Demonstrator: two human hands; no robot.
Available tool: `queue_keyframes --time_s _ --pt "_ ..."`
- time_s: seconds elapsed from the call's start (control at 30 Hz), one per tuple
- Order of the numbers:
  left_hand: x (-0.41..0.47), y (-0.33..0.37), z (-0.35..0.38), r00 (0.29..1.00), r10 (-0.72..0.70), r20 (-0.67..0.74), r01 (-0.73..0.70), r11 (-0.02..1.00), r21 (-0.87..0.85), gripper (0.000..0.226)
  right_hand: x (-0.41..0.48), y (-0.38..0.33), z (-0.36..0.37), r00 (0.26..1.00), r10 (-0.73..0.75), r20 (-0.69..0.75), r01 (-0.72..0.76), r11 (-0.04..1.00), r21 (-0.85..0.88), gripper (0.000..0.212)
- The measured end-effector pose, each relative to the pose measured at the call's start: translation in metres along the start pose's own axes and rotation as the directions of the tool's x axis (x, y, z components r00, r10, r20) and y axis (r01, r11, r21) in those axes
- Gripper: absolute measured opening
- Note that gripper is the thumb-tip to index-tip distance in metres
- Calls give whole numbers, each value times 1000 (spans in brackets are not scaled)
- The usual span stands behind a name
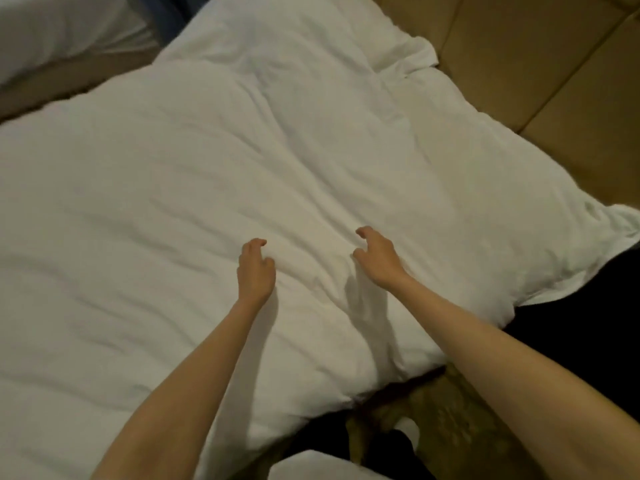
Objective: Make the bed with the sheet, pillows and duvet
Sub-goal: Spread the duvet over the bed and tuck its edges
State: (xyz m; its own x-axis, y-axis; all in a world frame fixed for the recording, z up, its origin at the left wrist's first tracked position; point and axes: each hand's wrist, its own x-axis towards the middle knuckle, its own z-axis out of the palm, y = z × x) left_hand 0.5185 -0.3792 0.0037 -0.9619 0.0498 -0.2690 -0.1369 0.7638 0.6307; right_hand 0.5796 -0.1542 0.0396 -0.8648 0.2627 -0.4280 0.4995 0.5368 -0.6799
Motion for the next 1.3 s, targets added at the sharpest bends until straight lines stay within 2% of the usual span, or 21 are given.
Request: queue_keyframes --time_s 0.13,0.2,0.27,0.3,0.33,0.4,0.47,0.57,0.67,0.83,0.93,1.0,1.07,1.13,1.2,1.3 --pt "61 1 -29 986 -83 -143 58 984 -171 43 63 -61 37 989 -149 -19 147 987 -63 56" --pt "86 5 -38 973 -65 -221 23 982 -187 46 95 -84 60 977 -205 -63 201 977 -71 57" --pt "106 3 -36 961 -38 -274 -4 988 -153 49 121 -90 87 967 -254 -22 248 957 -149 58" --pt "114 0 -31 958 -34 -285 1 993 -117 51 129 -80 99 957 -282 73 291 917 -273 58" --pt "120 -6 -24 957 -33 -288 15 998 -63 53 135 -60 106 937 -285 201 346 835 -429 59" --pt "127 -23 -3 971 -38 -237 62 994 94 55 142 1 100 904 -267 334 426 612 -666 67" --pt "129 -45 21 991 -75 -111 102 962 254 58 150 63 66 929 -237 284 365 463 -808 71" --pt "126 -77 58 986 -145 83 97 901 422 62 160 100 12 945 -216 245 309 352 -883 64" --pt "107 -83 91 974 -57 219 -70 845 531 67 161 96 10 946 -260 195 284 371 -884 58" --pt "49 -90 124 892 167 421 -393 745 539 71 153 65 37 923 -345 171 318 431 -844 52" --pt "25 -100 124 831 268 487 -525 665 531 71 155 37 48 904 -388 180 386 560 -733 61" --pt "15 -106 115 799 317 511 -584 610 535 66 149 21 56 915 -358 187 386 640 -664 66" --pt "4 -111 102 810 315 494 -572 609 550 63 136 20 67 933 -274 235 359 644 -676 66" --pt "-11 -120 89 873 266 409 -475 661 582 61 114 35 78 930 -66 361 311 662 -682 67" --pt "-29 -132 75 947 166 277 -304 746 592 61 84 53 86 869 164 467 251 667 -701 69" --pt "-58 -159 58 995 -66 72 12 811 584 59 43 65 95 804 303 511 239 623 -745 65"
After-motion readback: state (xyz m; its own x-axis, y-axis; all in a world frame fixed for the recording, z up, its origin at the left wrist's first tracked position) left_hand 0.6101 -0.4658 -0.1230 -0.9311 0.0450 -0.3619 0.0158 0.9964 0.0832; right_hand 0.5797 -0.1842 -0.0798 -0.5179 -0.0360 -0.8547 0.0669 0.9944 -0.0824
